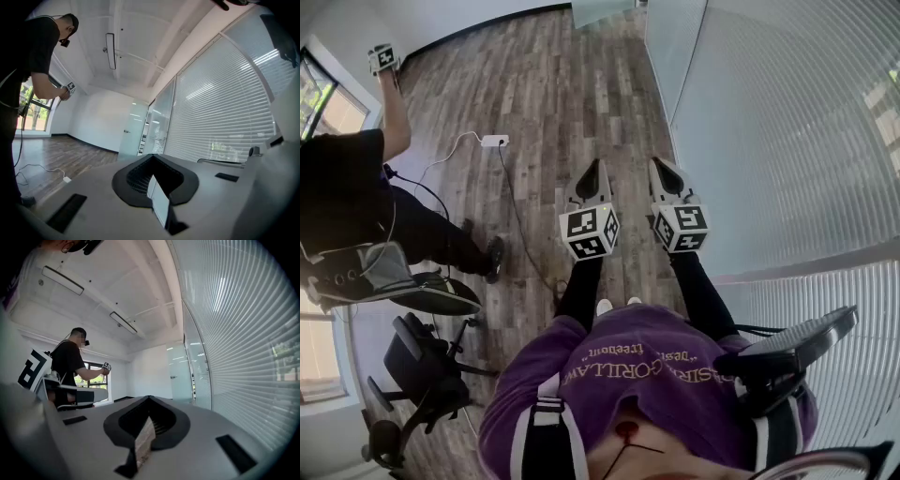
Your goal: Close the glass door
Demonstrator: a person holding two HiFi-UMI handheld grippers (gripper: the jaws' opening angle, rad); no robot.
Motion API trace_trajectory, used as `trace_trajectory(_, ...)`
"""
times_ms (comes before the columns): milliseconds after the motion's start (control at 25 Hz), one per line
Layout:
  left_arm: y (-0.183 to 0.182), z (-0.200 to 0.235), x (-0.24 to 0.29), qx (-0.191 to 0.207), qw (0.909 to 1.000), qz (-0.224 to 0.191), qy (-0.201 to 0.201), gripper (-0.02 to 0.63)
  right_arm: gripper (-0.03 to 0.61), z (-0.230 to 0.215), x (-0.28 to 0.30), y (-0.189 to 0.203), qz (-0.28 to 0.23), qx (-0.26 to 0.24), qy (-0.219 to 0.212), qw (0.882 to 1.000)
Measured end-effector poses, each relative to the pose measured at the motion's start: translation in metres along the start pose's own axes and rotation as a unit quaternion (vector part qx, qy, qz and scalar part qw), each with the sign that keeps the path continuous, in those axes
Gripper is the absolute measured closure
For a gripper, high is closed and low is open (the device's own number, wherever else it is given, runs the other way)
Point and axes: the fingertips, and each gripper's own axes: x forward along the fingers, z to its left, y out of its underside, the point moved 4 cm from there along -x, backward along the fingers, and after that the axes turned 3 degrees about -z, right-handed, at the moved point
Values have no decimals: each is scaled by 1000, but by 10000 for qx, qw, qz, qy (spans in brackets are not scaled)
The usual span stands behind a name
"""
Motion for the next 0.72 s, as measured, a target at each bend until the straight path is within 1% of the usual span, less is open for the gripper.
trace_trajectory(400, 1, 0, 2, -13, 10000, 23, -38, 614, 588, -3, 2, 0, 35, 10, -11, 10000)
trace_trajectory(720, 11, -5, 8, -63, 9999, 74, -120, 614, 588, -12, 7, 4, 63, -124, -154, 9998)
